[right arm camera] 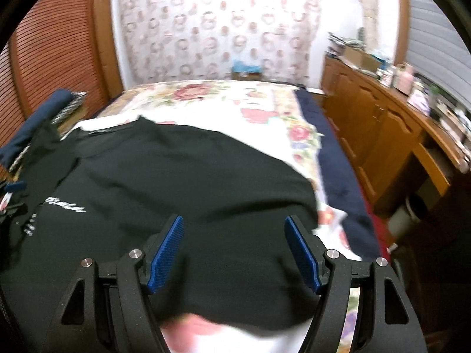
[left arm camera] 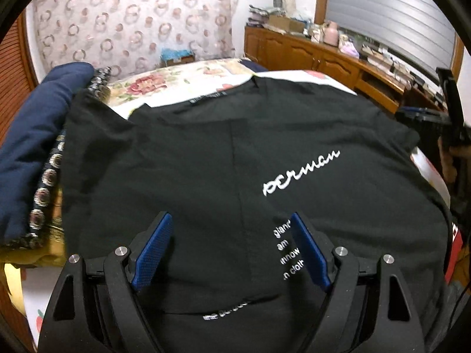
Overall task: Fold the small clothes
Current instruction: 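Grasp the other T-shirt side with the right gripper, fold it over the center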
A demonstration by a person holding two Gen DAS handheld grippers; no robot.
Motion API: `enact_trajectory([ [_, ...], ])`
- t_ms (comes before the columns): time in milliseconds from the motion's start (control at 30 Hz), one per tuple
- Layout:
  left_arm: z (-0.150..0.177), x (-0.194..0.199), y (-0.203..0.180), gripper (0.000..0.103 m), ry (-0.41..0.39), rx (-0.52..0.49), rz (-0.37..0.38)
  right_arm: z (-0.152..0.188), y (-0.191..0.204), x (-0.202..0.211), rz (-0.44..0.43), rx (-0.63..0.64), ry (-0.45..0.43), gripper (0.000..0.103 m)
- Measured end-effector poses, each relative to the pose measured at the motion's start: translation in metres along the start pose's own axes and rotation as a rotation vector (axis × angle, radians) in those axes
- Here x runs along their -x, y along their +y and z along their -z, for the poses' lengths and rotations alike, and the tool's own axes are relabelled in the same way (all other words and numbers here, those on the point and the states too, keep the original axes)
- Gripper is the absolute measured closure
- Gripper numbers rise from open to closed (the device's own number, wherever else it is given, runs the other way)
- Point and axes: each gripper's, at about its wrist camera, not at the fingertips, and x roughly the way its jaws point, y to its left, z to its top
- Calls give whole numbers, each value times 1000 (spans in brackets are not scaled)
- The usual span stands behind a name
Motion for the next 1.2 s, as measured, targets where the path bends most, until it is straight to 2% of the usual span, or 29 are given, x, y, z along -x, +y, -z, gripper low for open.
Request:
enact_trajectory([
  [100,2,-6,-6,20,31,-22,-3,7,-23,-1,21,-31,18,30],
  [233,4,-13,-14,20,54,-53,-12,17,-44,-6,-4,-83,47,30],
  [400,4,-13,-13,20,52,-49,-9,15,-45,-11,-32,-106,67,30],
  [533,3,-15,-12,15,57,-50,-10,12,-43,-12,-53,-108,92,31],
  [667,3,-16,-11,14,58,-48,-10,10,-38,-10,-65,-92,107,35],
  [767,3,-16,-11,14,58,-48,-10,11,-35,-5,-51,-67,99,53],
  [867,3,-15,-11,14,56,-48,-13,9,-31,-3,1,-14,79,79],
  [900,3,-14,-10,14,50,-43,-12,7,-30,-2,-11,-4,77,91],
  [1000,1,-6,-7,14,14,-19,-17,-3,-26,4,11,30,33,95],
  [1200,-9,33,-1,14,-112,31,-33,-37,-3,22,-15,89,-73,95],
])
